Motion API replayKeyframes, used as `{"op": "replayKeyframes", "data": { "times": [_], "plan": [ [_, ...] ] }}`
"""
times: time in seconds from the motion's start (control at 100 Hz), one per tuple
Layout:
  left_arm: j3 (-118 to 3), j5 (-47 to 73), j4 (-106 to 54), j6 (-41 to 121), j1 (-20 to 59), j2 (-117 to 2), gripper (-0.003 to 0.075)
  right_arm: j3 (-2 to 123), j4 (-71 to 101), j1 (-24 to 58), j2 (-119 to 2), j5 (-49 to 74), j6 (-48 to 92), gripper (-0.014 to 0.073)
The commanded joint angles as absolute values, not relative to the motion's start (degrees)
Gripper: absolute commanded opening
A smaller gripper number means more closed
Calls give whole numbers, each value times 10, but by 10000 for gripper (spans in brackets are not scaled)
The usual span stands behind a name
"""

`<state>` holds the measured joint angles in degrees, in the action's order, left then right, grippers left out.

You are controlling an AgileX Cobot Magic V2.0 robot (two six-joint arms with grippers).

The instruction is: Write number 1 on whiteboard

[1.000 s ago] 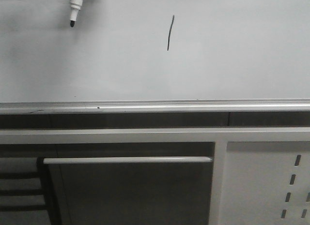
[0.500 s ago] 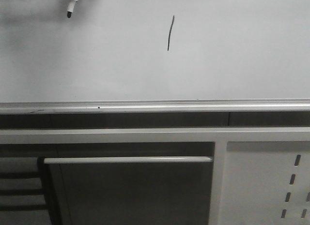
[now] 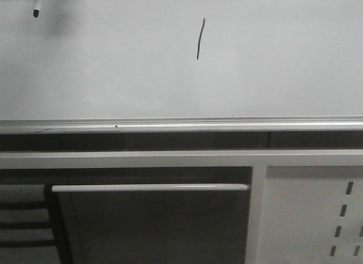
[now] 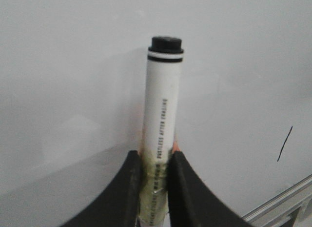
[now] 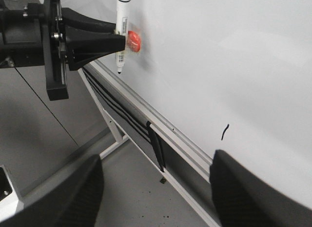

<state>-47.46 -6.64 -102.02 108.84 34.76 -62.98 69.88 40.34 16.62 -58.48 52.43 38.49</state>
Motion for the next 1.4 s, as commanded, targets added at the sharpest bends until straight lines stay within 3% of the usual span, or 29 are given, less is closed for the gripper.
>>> {"op": "replayKeyframes", "data": {
  "times": [0.0,1.39],
  "plan": [
    [-491,-58,-1064,1085,353,-622,-20,718,420,162,-576,487,388,426],
    [-531,-119,-834,1085,355,-700,-20,718,420,162,-576,486,388,426]
  ]
}}
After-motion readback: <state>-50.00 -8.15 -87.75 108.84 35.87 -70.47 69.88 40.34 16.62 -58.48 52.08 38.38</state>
